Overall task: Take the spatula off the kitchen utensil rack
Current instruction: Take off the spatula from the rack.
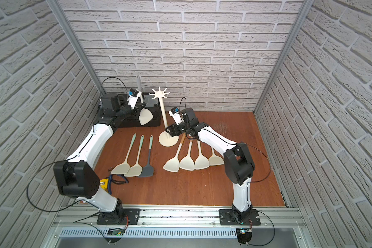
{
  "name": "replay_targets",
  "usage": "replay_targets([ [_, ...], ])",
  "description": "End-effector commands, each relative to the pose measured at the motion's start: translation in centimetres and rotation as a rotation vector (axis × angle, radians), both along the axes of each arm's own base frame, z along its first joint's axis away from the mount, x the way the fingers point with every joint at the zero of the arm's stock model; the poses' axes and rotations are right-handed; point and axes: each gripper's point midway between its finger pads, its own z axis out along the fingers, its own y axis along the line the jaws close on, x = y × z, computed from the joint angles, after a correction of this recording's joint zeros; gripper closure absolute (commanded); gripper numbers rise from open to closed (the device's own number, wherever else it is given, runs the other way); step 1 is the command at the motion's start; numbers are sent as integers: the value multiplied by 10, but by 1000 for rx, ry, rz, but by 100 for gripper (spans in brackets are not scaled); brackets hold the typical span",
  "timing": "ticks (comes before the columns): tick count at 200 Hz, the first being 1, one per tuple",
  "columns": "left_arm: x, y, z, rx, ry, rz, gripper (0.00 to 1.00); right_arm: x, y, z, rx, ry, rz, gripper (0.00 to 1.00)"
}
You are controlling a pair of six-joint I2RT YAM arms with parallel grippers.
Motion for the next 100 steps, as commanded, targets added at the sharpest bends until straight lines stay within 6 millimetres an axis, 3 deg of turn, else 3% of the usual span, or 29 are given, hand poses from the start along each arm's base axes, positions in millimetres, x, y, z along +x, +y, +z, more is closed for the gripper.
replay_targets([
  [1, -21, 3, -10, -41, 79, 51, 100, -23, -17, 2, -4, 47, -58, 24],
  [27, -52, -10, -48, -63, 214, 33, 100, -50, -35, -11, -25, 97, -97, 26],
  [45, -69, -21, -63, -89, 276, 7, 100, -65, -45, -13, -23, 112, -114, 26],
  [76, -99, -56, -51, -210, 313, -181, 100, -89, -42, -16, 12, 157, -73, 28],
  [100, -131, -82, -38, -273, 342, -381, 100, -111, -20, -19, 88, 219, 18, 28],
])
